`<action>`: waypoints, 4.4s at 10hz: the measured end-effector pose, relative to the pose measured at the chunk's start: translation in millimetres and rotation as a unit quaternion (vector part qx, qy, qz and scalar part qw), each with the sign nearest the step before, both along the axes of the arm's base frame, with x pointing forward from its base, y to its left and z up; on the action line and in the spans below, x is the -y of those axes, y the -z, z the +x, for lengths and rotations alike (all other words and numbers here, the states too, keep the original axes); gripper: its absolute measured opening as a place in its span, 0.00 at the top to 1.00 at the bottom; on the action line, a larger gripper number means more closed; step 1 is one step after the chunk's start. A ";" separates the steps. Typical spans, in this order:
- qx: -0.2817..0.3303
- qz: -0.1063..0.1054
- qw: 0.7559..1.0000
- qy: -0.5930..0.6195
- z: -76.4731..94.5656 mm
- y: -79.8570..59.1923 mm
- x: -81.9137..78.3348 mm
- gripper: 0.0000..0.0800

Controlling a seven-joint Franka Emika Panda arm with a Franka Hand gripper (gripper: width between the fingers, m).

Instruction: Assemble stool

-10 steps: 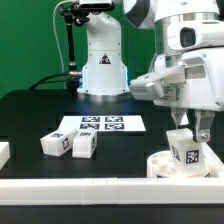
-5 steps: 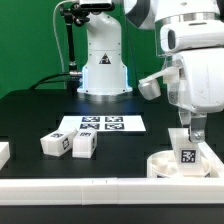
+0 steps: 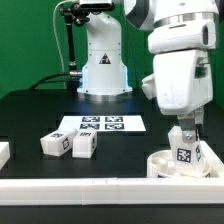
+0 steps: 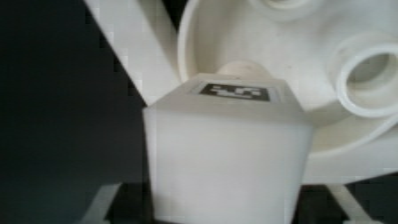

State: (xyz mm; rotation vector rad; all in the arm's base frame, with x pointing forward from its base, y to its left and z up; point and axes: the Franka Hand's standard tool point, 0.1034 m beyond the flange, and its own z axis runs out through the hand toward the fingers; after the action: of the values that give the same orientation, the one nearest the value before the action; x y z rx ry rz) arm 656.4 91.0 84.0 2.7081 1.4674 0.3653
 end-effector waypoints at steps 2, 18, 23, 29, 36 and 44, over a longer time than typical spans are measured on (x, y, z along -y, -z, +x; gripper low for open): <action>-0.004 0.017 0.998 0.063 0.4 -0.3 -0.9 0.55; -0.072 0.174 0.788 0.586 -3.5 3.0 -1.1 0.57; -0.088 0.193 0.691 0.691 -7.1 2.8 1.3 0.57; -0.115 0.213 0.531 0.812 -11.7 2.6 1.1 0.57; -0.157 0.237 0.288 0.914 -13.0 3.2 0.7 0.57; -0.177 0.240 0.294 0.908 -4.7 -7.8 -12.3 0.20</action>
Offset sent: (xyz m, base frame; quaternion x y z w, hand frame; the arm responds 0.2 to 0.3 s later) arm 0.0000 0.0000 0.0000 0.0000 0.0000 0.1938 0.9810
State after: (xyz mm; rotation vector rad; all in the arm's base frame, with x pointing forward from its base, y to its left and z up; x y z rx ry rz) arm 651.7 103.3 91.8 2.5358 -2.4171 -0.0890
